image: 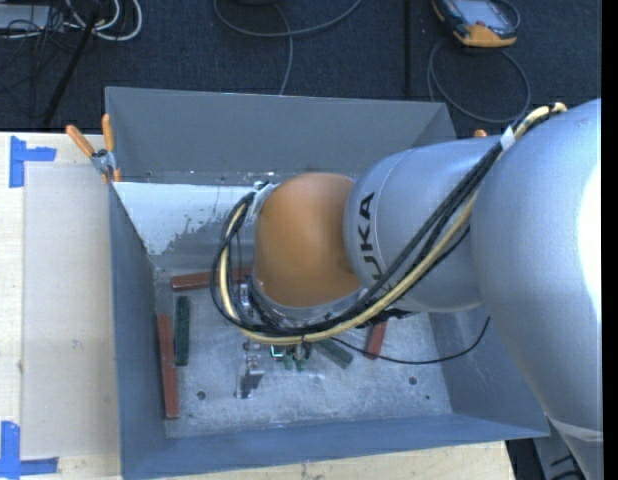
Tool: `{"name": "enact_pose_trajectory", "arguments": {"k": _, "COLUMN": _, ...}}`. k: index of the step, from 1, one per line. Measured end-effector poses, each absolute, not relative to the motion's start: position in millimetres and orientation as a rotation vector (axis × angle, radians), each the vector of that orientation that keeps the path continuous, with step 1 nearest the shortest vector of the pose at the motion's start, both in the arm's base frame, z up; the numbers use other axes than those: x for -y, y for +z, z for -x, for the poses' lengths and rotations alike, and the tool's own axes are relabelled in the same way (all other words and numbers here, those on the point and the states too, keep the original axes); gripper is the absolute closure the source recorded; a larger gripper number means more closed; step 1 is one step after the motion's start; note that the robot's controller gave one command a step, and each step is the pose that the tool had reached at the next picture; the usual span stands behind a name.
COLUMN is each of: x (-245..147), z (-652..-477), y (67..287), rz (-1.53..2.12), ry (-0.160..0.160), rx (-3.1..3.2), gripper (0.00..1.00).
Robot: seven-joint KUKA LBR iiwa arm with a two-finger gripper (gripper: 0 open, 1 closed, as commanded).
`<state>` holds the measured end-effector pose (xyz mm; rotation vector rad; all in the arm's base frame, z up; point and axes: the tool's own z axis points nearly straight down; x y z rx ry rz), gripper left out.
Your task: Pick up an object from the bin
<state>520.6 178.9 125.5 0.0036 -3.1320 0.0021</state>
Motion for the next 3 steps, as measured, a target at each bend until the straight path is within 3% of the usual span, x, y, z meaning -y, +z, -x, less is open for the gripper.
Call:
{"name": "enact_pose_trajectory", "arguments": {"k": 2, "x": -178.6, "z": -525.7, "y": 128.7, "rz": -0.014, "ry": 0.000, "rx": 3.139, "gripper": 0.00}}
{"name": "enact_pose_trajectory", "arguments": {"k": 3, "x": -181.1, "z": -575.5, "y": 103.7, "rz": -0.076, "ry": -0.002, "rx": 3.144, "gripper": 0.00}}
